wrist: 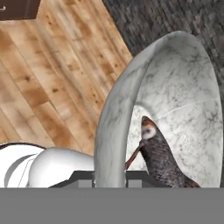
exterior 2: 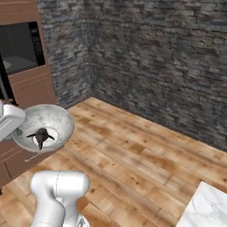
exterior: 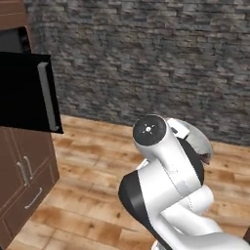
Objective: Remove the banana from the bowl and place it on the small plate. Then place the bowl with only the fish in the microwave, close the door, and press the start button to microwave the fish.
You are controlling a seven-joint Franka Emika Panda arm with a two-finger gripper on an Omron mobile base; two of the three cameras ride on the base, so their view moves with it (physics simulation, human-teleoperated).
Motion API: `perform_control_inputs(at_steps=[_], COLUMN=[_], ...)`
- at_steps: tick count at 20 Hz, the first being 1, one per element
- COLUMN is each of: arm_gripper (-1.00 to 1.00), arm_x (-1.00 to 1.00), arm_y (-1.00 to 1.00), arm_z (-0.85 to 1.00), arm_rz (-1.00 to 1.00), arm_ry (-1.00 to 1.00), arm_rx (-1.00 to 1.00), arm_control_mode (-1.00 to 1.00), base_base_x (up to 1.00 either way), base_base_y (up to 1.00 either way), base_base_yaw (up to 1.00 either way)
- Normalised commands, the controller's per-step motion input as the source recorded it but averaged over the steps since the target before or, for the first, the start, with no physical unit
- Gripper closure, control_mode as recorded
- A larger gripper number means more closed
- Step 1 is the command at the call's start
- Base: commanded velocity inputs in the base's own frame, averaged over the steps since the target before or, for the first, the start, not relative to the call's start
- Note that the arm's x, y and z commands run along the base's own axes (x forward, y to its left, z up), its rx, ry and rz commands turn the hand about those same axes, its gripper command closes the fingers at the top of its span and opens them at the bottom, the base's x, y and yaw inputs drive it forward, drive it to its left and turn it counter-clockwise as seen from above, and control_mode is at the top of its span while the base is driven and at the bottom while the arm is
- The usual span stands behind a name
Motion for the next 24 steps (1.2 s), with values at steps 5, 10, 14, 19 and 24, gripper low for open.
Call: perform_control_inputs(at_steps=[5,10,14,19,24], arm_gripper=[1.00,1.00,1.00,1.00,1.00], arm_x=[0.00,0.00,0.00,0.00,0.00], arm_y=[0.00,0.00,0.00,0.00,0.00], arm_z=[0.00,0.00,0.00,0.00,0.00], arm_rz=[0.00,0.00,0.00,0.00,0.00], arm_ry=[0.00,0.00,0.00,0.00,0.00], arm_rx=[0.00,0.00,0.00,0.00,0.00], arm_control_mode=[1.00,1.00,1.00,1.00,1.00], base_base_x=[0.97,1.00,1.00,1.00,0.62], base_base_y=[-0.74,-0.44,-0.09,0.00,0.00], base_base_yaw=[-0.22,0.01,0.04,0.10,0.54])
